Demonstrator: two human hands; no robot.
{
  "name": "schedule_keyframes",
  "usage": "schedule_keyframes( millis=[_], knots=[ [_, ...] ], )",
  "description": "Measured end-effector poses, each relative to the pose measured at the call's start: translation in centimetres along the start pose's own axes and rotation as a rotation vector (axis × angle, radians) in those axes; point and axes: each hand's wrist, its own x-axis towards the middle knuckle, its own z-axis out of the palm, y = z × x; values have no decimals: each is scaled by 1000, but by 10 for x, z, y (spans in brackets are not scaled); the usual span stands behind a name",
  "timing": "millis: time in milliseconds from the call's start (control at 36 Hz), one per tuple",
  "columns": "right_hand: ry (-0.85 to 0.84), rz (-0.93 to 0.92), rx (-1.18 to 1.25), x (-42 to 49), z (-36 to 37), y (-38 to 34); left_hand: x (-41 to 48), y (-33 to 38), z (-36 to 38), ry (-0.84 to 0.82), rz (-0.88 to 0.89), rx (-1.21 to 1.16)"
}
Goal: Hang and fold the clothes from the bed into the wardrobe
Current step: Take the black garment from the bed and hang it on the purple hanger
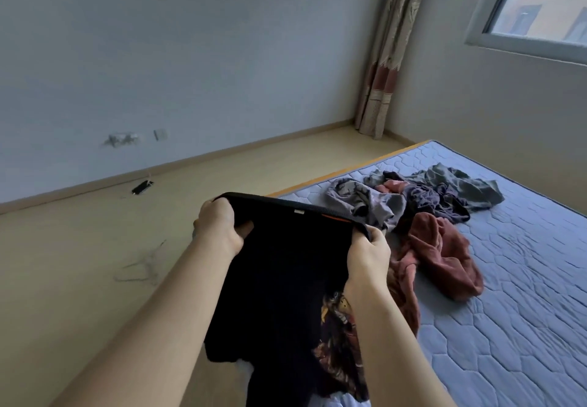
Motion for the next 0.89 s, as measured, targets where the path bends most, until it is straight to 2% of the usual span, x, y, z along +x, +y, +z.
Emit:
schedule_keyframes(
  millis=[222,528,889],
  knots=[
    [-142,26,-22,-37,-37,15,-77,-35,-51,38,48,-204],
    [-564,132,-38,-127,-22,15,-169,-32,-156,298,175,-390],
    [-1040,177,23,-266,24,-16,-272,8,-283,480,557,-609]
  ],
)
